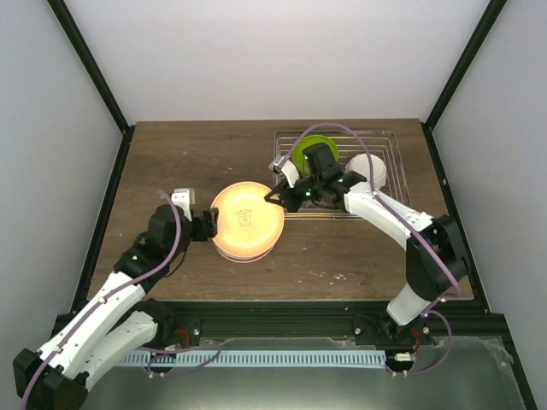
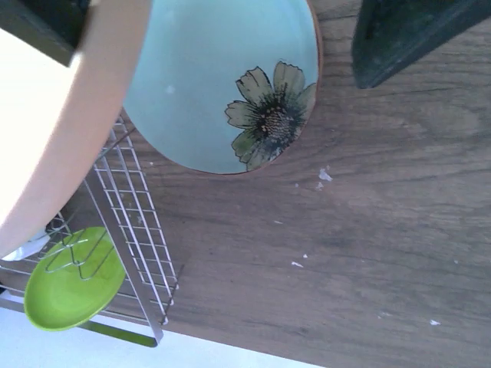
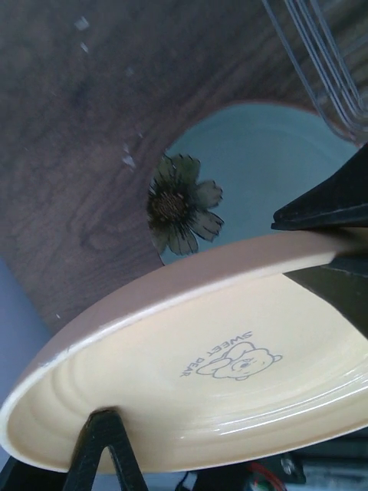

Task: Load the mixed dishes into the dish rack

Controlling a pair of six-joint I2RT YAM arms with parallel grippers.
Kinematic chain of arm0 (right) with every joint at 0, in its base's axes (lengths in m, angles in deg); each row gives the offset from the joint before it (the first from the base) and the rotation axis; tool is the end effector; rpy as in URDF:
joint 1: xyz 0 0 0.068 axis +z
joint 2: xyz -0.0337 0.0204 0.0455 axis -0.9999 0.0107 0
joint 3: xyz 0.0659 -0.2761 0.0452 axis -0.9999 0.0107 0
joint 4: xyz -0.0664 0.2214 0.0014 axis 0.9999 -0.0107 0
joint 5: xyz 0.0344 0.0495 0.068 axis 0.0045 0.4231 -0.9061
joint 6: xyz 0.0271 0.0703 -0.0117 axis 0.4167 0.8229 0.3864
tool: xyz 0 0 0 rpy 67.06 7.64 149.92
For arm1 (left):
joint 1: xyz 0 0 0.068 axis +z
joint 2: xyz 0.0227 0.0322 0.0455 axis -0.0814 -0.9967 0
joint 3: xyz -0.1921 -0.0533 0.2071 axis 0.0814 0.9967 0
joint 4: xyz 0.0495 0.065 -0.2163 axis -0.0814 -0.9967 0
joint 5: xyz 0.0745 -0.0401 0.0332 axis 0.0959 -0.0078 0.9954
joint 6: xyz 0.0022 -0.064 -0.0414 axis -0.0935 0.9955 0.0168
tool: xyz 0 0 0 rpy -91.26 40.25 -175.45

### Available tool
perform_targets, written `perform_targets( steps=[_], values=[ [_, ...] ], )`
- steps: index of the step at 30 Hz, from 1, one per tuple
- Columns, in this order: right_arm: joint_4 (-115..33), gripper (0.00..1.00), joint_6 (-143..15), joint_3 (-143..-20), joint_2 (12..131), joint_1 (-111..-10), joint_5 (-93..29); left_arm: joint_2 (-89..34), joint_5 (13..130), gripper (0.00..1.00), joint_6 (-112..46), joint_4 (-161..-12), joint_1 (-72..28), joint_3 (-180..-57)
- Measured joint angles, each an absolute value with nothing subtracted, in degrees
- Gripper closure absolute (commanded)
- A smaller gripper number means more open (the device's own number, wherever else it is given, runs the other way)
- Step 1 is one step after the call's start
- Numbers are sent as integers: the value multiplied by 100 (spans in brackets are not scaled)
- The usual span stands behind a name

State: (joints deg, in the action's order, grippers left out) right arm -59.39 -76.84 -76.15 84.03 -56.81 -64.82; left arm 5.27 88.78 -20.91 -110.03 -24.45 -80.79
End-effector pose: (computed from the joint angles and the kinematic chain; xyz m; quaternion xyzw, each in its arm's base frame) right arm 0.2690 0.2219 0.2806 -0.4156 0.7628 0.3973 0.2959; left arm 0.1389 -0.0658 0.2638 0.0041 0.8621 -0.1624 0.4800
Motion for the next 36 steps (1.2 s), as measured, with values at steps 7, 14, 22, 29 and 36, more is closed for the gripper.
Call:
perform_targets(
  steps=[7,14,22,29,36],
  values=[
    [-5749,99,-8231,-7615,7577,-5600,-5081,597,9169,4,-1870,-11066,-2452,-8081],
    [-4737,99,-9081,-7023,6654,-5384,-3901,455,9077,3,-1579,-10616,-2500,-8079],
    [-2136,99,-10889,-5390,6134,-5751,-2135,182,9298,3,-1468,-11001,-2384,-7832],
    [-353,99,-11702,-5272,6243,-6330,-1508,173,9444,3,-1468,-11204,-2384,-7803],
    [460,99,-12716,-5211,6740,-6632,-1650,94,9473,3,-1468,-11202,-2384,-7733]
  ],
)
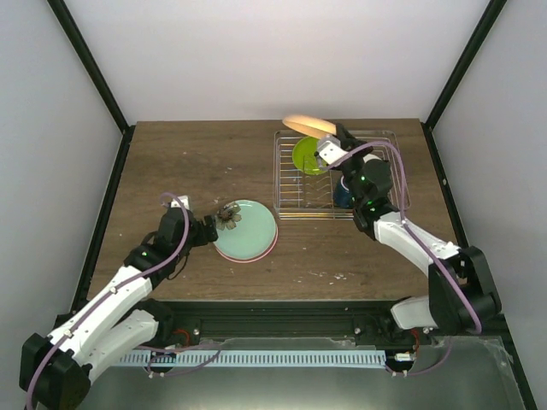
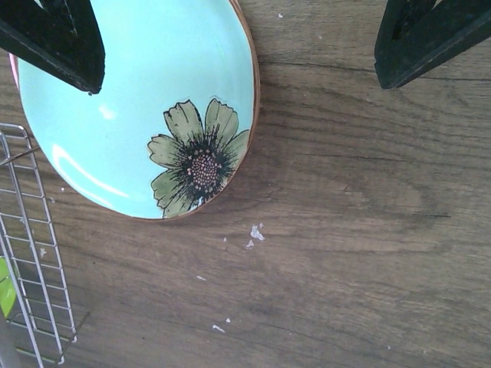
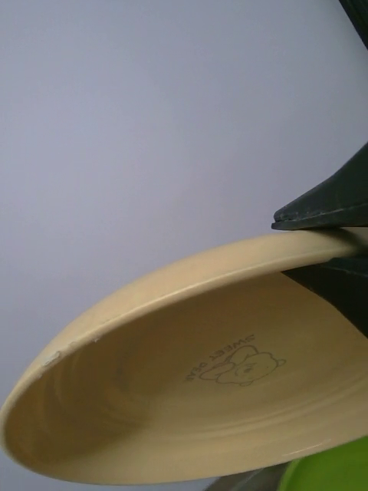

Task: Load the mixed dishes into the dish rack

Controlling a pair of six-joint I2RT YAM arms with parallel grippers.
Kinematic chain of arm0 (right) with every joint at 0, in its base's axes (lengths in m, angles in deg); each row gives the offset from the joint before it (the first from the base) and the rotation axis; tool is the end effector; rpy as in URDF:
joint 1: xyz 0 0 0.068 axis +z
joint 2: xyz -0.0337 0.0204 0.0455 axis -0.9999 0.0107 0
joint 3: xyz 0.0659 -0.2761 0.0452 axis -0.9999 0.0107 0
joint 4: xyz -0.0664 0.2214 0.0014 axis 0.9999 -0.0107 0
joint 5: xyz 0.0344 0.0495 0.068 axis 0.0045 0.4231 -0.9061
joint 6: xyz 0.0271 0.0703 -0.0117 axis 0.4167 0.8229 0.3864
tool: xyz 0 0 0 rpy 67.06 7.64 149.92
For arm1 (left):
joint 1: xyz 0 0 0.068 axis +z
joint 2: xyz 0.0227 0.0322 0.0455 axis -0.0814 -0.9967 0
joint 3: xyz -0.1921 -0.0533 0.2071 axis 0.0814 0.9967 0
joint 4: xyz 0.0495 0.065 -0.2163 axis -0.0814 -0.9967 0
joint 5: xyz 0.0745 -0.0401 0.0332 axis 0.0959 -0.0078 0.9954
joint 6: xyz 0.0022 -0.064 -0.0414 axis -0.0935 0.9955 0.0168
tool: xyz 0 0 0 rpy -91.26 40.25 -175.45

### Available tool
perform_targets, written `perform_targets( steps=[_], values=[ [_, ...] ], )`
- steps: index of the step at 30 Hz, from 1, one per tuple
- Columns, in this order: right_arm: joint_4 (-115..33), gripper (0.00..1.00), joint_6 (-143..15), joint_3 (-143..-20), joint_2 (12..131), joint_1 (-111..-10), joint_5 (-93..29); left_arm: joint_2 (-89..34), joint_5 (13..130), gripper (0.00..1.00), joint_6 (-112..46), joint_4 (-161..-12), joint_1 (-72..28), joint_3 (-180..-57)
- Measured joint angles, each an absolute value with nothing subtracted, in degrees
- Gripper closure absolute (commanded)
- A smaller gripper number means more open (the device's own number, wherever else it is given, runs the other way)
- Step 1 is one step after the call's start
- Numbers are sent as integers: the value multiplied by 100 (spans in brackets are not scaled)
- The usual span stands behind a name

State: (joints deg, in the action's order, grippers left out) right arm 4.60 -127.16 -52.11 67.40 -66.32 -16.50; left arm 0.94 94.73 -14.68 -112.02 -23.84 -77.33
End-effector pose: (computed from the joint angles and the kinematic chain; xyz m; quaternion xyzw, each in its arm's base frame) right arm 0.2820 0.1108 0.3625 -0.3503 0.5044 -0.2637 0.7438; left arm 0.1449 -0.0598 0.2303 -0.0640 0.8955 -0.1046 0.4279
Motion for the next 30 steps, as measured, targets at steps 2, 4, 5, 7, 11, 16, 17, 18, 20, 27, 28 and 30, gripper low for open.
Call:
perform_targets(
  steps=[2,4,5,7,11,16,17,18,20,27,28,30],
  values=[
    [548,99,-13046,-5128,6895,-6748,-1722,74,9471,3,-1468,-11202,-2384,-7720],
    [544,99,-13330,-5049,7041,-6885,-1803,70,9473,3,-1470,-11202,-2384,-7718],
    [539,99,-13468,-5014,7089,-6953,-1844,66,9471,3,-1470,-11199,-2380,-7718],
    [498,99,-13706,-4955,7148,-7054,-1908,53,9473,3,-1472,-11202,-2378,-7718],
    [458,99,-14132,-4907,7157,-7126,-2017,-85,9464,3,-1479,-11193,-2343,-7718],
    [391,99,-14478,-4907,7199,-7126,-2150,-273,9420,3,-1494,-11180,-2336,-7718],
    [369,99,-14534,-4907,7238,-7126,-2153,-286,9418,3,-1496,-11178,-2336,-7718],
    [334,99,-14580,-4907,7284,-7126,-2153,-288,9416,3,-1496,-11178,-2334,-7718],
    [187,99,-14644,-4907,7378,-7128,-2172,-284,9414,3,-1496,-11169,-2332,-7718],
    [28,99,-14720,-4907,7542,-7132,-2279,-282,9412,3,-1540,-11158,-2310,-7718],
    [25,99,-14720,-4907,7542,-7139,-2299,-282,9407,3,-1545,-11158,-2305,-7718],
    [19,99,-14716,-4911,7550,-7154,-2341,-284,9401,3,-1560,-11156,-2299,-7718]
  ],
)
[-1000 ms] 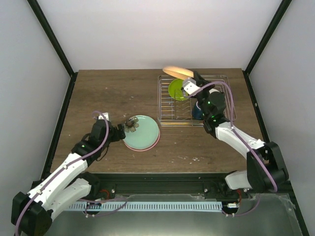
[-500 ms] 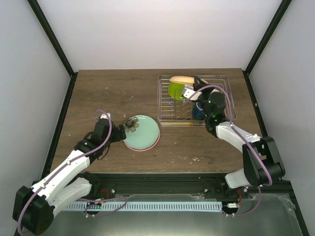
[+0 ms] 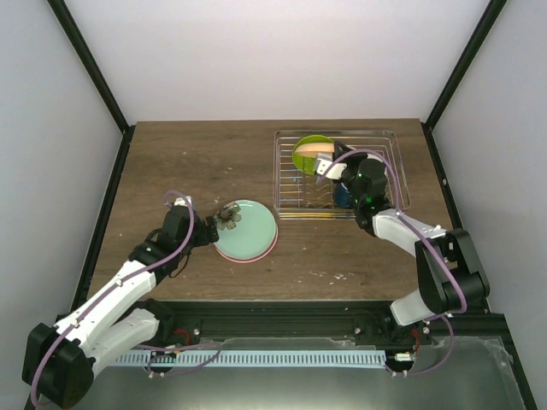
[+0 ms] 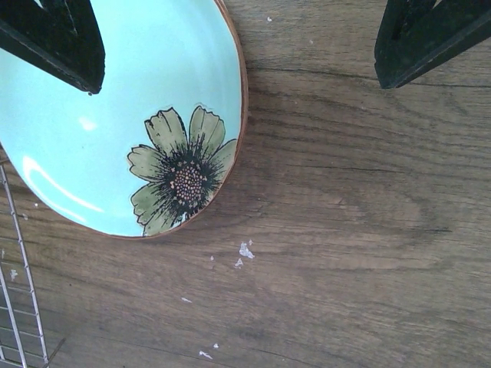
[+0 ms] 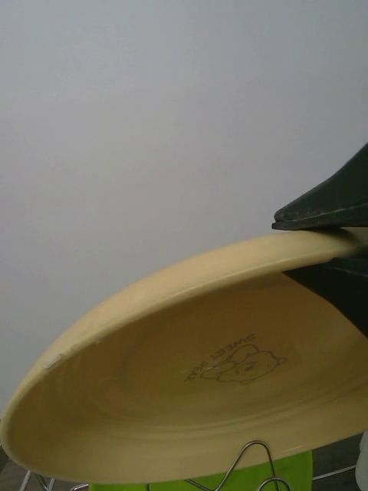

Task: Load the mixed dishes into the dish rack

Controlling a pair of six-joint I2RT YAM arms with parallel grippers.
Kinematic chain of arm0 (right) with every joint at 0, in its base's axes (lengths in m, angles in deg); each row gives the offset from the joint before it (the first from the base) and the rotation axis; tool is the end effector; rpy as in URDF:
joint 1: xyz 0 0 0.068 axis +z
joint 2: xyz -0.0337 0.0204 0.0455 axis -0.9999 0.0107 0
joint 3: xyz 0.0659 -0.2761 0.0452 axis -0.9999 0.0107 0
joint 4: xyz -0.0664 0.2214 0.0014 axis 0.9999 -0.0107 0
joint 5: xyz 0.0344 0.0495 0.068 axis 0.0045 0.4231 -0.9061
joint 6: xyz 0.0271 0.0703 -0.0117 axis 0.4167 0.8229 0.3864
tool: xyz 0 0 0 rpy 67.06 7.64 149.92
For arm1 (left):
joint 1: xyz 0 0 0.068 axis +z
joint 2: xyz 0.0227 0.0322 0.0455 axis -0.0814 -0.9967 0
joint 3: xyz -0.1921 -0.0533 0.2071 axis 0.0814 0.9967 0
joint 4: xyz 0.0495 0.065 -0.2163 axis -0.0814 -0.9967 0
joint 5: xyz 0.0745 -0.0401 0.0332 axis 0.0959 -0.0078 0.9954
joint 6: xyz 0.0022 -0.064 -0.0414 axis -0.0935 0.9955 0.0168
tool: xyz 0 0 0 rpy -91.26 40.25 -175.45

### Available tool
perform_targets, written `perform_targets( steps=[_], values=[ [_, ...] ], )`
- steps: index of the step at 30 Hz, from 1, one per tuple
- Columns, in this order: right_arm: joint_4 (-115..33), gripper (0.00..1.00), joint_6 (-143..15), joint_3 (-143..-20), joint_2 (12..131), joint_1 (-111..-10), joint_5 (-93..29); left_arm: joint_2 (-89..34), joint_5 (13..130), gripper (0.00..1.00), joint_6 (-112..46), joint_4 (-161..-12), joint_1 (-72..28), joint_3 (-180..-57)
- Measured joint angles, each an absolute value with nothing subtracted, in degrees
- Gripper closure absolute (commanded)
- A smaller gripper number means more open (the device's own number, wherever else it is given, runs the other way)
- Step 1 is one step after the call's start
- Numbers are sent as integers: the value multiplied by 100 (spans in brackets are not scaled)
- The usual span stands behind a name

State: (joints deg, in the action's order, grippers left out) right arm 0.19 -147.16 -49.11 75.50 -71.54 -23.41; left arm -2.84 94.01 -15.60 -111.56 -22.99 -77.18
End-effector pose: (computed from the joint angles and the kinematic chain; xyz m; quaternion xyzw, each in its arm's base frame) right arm 0.3160 0.1009 0.2918 -0.5199 0.4897 -0.3450 0.6090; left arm 0.1525 -0.0620 0.2209 -0.0575 0.9088 -0.0888 0.4037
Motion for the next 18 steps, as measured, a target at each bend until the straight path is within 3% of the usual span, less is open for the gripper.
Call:
perform_targets(
  steps=[18],
  values=[
    [747,99,-14978,-4933,7887,-7025,-1962,-376,9361,3,-1586,-11092,-2268,-7718]
  ],
)
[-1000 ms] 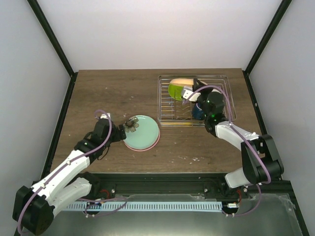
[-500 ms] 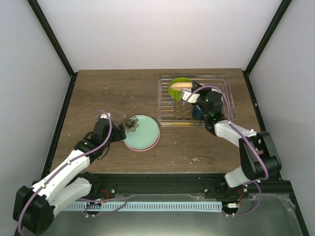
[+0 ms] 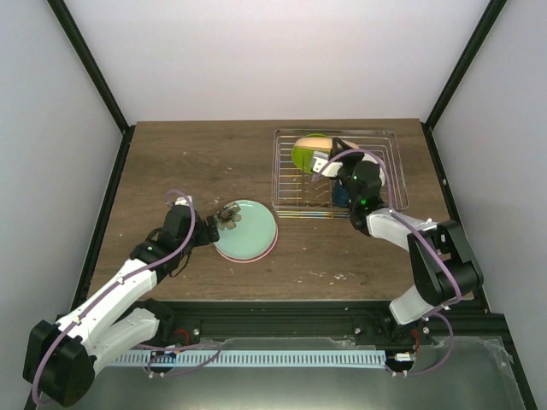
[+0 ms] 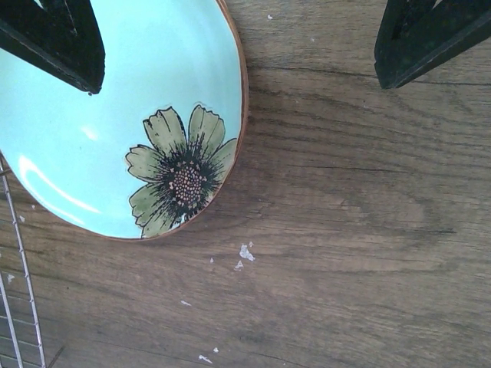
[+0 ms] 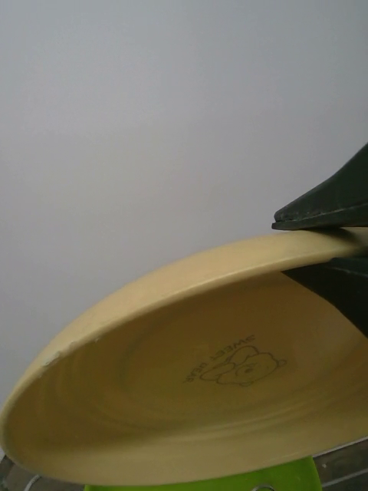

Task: Load the mixed dishes into the dish rack

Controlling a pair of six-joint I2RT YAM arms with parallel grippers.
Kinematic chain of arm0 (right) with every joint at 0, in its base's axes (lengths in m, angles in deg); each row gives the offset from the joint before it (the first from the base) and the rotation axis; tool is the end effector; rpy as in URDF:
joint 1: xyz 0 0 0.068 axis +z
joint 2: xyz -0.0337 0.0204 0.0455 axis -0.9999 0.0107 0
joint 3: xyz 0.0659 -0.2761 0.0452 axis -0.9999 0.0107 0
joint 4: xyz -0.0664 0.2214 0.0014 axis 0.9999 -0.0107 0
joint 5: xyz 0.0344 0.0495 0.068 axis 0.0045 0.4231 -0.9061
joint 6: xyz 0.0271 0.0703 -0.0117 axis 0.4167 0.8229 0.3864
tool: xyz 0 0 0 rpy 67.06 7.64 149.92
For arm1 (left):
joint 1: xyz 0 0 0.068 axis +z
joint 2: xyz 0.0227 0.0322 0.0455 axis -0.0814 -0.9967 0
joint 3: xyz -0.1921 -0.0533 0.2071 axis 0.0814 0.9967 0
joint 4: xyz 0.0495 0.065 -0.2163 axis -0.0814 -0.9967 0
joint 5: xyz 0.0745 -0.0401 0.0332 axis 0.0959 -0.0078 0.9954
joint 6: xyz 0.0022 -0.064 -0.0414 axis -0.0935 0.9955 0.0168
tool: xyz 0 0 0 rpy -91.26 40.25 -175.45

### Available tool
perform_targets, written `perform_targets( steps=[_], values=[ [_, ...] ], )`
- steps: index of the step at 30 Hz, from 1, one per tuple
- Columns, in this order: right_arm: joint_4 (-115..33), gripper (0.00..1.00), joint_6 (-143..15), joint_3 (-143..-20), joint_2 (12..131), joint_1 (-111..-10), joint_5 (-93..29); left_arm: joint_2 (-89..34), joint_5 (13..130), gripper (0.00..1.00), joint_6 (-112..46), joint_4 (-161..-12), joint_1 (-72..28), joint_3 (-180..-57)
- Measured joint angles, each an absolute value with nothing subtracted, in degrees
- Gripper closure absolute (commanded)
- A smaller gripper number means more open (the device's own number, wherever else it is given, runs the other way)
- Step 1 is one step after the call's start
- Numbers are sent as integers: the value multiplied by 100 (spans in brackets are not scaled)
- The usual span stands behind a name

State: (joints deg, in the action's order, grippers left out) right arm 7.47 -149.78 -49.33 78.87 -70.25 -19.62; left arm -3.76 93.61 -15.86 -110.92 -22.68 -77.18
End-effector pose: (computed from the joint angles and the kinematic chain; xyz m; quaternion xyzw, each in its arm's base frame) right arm 0.3249 0.1074 0.2920 -0.5007 0.4727 -0.3839 0.6152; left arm 0.1552 -0.0629 0.2196 -0.0562 0.9101 -0.0886 0.4009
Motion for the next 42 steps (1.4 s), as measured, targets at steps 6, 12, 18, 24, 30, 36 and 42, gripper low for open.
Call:
perform_targets(
  steps=[6,12,18,24,30,36,42],
  values=[
    [1020,99,-15111,-4924,7900,-6859,-1761,-391,9344,3,-1586,-11088,-2268,-7718],
    [740,99,-15059,-4911,7662,-6717,-1742,-341,9333,3,-1584,-11079,-2268,-7718],
    [393,99,-14923,-4900,7432,-6505,-1720,-293,9311,3,-1582,-11062,-2268,-7718],
    [321,99,-14906,-4815,7483,-6444,-1593,-194,9311,3,-1579,-11049,-2268,-7692],
    [369,99,-14910,-4806,7874,-6444,-1392,-177,9313,3,-1582,-11046,-2268,-7685],
    [248,79,-14799,-4808,8020,-6444,-1350,-212,9313,3,-1584,-11046,-2266,-7685],
    [78,48,-14589,-4808,7988,-6442,-1359,-339,9307,3,-1584,-11009,-2257,-7685]
  ],
)
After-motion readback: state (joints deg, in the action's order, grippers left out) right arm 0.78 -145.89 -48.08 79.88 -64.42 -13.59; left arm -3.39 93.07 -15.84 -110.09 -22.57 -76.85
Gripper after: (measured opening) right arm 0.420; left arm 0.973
